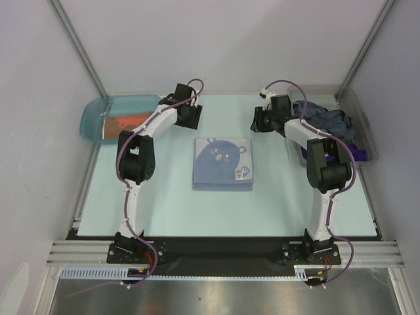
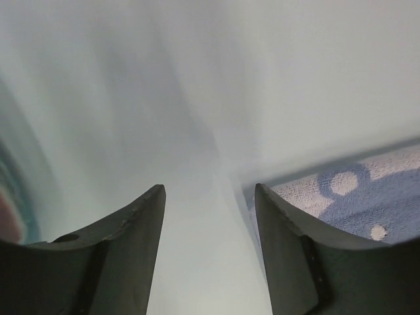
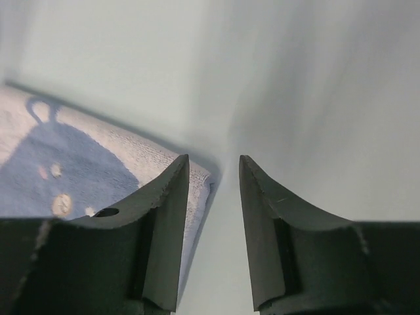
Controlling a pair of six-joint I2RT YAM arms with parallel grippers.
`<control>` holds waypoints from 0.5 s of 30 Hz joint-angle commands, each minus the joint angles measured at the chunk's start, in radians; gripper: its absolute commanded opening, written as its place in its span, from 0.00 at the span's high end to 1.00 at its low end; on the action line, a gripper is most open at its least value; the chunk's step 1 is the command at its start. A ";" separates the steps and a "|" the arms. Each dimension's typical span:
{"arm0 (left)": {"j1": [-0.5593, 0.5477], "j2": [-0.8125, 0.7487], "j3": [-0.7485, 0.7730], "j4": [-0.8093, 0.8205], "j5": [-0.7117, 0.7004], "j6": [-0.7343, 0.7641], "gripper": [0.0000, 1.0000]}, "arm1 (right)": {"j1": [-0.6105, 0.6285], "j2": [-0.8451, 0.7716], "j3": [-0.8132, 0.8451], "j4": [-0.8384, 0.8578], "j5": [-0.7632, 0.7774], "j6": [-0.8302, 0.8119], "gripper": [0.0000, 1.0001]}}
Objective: Fold and stack the towels
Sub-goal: Fold the towel
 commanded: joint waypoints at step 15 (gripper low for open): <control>-0.166 -0.577 -0.745 0.142 0.073 -0.391 0.51 | 0.041 -0.393 -0.398 -0.274 0.018 0.373 0.65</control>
